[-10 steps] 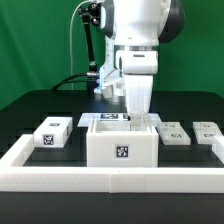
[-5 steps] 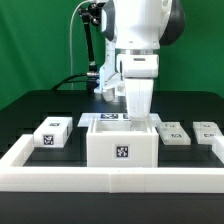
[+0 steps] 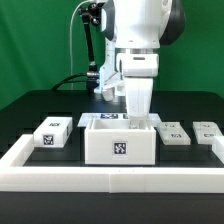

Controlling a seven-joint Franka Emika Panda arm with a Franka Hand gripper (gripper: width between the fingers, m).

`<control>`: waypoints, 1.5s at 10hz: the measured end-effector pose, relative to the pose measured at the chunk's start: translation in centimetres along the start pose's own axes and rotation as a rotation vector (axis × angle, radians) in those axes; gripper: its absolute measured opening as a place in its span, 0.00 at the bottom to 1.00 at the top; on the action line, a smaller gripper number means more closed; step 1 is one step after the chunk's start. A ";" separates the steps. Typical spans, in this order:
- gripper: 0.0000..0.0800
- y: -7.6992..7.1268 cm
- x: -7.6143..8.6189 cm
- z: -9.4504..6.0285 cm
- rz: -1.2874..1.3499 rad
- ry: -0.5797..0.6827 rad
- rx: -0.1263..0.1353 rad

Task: Assemble cabinet

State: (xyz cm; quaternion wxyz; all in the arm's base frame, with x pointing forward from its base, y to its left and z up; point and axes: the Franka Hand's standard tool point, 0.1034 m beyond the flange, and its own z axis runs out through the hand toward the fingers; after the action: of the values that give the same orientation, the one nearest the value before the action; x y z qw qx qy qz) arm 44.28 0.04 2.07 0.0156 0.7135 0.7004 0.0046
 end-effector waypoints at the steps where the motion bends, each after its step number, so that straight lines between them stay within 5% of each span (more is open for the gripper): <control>1: 0.04 0.0 0.0 0.0 0.000 0.000 0.000; 4: 0.04 0.1 0.1 0.0 -0.004 0.000 -0.001; 8: 0.04 1.8 4.0 -0.2 -0.058 0.006 0.007; 9: 0.04 2.3 5.0 -0.1 -0.076 0.005 0.026; 13: 0.04 2.2 4.6 0.0 -0.069 0.004 0.025; 15: 0.04 4.2 6.8 0.0 -0.062 0.008 0.026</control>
Offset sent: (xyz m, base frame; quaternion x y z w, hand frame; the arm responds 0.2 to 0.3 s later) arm 0.0000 0.0000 0.0000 0.0000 0.0000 0.0000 1.0000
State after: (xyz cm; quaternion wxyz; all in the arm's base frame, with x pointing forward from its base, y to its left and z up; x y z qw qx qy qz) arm 48.63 6.77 2.13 0.0039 0.6915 0.7224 -0.0022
